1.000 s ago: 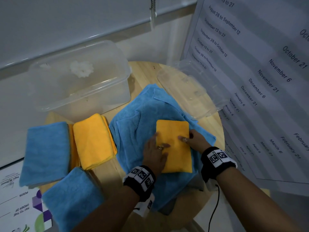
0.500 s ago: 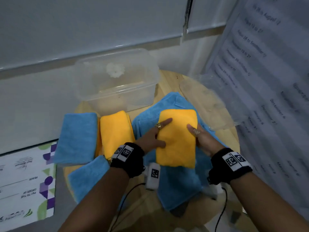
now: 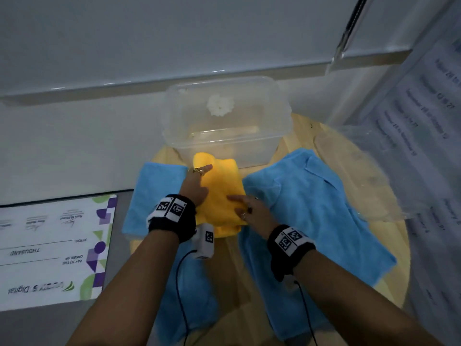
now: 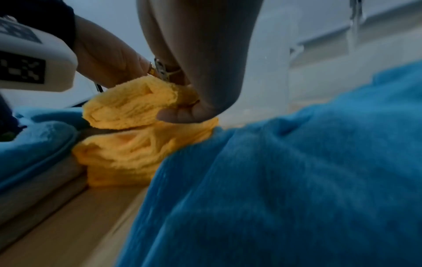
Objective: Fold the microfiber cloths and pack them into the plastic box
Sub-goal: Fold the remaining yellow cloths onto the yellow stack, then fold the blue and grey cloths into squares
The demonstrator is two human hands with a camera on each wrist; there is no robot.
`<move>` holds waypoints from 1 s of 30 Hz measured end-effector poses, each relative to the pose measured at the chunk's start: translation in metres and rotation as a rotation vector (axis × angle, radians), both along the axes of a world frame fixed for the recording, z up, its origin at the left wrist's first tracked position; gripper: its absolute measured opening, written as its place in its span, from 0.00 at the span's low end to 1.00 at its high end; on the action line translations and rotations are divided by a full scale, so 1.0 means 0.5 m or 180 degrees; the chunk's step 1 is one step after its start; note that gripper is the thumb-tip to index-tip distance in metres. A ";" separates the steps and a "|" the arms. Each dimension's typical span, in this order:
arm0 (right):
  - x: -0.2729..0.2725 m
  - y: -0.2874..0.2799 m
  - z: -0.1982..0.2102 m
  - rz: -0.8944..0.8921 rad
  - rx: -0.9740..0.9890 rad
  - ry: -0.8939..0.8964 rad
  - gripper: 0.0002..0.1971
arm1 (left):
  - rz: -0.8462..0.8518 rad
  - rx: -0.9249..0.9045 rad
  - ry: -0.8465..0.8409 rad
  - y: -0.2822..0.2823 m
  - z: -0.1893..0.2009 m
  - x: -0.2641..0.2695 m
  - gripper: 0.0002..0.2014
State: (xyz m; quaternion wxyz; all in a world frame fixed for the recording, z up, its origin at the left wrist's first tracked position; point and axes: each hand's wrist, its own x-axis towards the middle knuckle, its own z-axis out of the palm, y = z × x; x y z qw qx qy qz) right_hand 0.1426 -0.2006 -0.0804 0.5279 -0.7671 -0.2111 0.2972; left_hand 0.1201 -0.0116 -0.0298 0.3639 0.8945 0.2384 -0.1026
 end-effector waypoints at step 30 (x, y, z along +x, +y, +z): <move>0.049 -0.172 -0.077 -0.1393 -0.0899 -0.0370 0.14 | -0.0247 0.1158 0.0590 -0.071 -0.175 -0.002 0.29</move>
